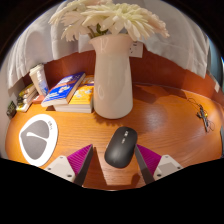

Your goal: Arrange mouse

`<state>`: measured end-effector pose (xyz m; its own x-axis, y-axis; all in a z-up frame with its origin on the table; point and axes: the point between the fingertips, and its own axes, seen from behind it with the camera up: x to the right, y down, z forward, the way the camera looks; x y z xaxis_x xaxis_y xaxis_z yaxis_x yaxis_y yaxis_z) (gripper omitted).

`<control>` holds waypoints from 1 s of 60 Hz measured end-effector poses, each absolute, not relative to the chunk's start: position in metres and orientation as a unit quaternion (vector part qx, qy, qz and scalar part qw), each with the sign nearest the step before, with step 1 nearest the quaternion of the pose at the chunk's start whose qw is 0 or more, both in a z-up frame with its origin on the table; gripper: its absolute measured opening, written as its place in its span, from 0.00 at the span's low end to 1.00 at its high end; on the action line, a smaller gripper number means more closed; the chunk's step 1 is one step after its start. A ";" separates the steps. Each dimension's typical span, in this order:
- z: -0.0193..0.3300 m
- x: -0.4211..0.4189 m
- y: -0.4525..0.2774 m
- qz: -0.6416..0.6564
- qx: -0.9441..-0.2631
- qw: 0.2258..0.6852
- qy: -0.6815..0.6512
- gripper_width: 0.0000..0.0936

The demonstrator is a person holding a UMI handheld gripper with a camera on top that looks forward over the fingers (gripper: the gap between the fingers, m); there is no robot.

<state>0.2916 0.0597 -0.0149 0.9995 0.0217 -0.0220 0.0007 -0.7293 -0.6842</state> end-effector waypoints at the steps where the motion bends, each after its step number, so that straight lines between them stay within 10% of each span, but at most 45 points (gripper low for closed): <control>1: -0.015 0.290 0.063 0.016 -0.930 0.367 -0.009 0.91; 11: -0.017 0.283 0.088 0.022 -0.932 0.361 -0.027 0.90; 22: -0.017 0.290 0.102 0.020 -0.931 0.363 -0.024 0.56; 44: -0.016 0.293 0.101 0.004 -0.938 0.346 0.003 0.35; 60: 0.124 0.263 0.063 -0.032 -0.896 0.440 0.060 0.35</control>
<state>0.2625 0.0633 0.1242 0.9909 -0.1348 0.0040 -0.0792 -0.6061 -0.7914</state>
